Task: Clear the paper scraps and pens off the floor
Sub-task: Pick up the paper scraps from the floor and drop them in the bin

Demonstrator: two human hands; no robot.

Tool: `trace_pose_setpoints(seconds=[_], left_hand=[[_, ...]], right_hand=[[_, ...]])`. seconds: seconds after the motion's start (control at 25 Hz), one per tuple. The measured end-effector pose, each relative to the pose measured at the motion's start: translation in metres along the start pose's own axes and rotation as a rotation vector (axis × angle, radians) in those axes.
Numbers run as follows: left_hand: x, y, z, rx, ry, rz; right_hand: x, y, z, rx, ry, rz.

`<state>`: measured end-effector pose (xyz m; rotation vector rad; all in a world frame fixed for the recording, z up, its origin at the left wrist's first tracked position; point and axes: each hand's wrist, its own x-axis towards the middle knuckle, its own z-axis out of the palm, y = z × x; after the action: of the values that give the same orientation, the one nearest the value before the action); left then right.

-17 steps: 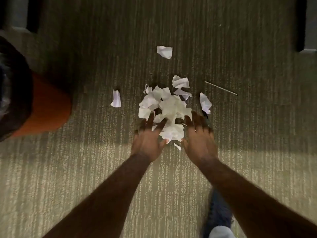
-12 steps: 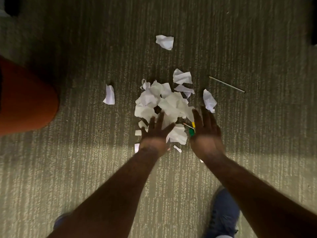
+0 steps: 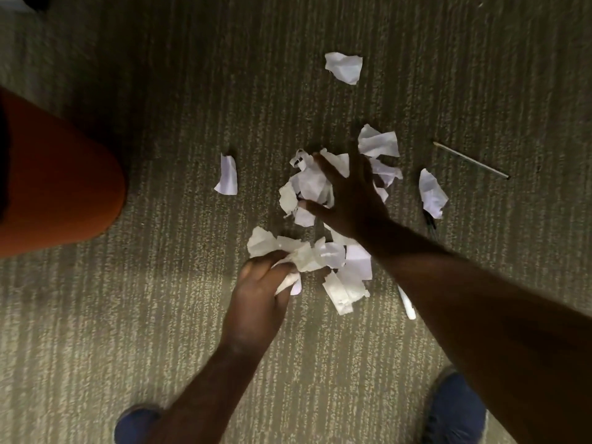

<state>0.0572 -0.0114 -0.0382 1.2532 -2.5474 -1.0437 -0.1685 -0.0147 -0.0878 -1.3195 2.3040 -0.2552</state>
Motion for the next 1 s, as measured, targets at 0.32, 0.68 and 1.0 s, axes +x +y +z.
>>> trace_pose_setpoints(seconds=[0.32,0.68,1.0], left_hand=[[0.015,-0.03,-0.036,-0.01,0.03,-0.016],[0.014,-0.027,-0.079,-0.052,0.126,-0.022],[-0.016,0.012,-0.172,-0.232,0.329,-0.071]], right_hand=[[0.021,-0.032,0.04,-0.201,-0.05,-0.067],[-0.014,-0.019,-0.002,-0.003,0.253,-0.209],[-0.051,-0.158,-0.081,0.258,0.395,-0.162]])
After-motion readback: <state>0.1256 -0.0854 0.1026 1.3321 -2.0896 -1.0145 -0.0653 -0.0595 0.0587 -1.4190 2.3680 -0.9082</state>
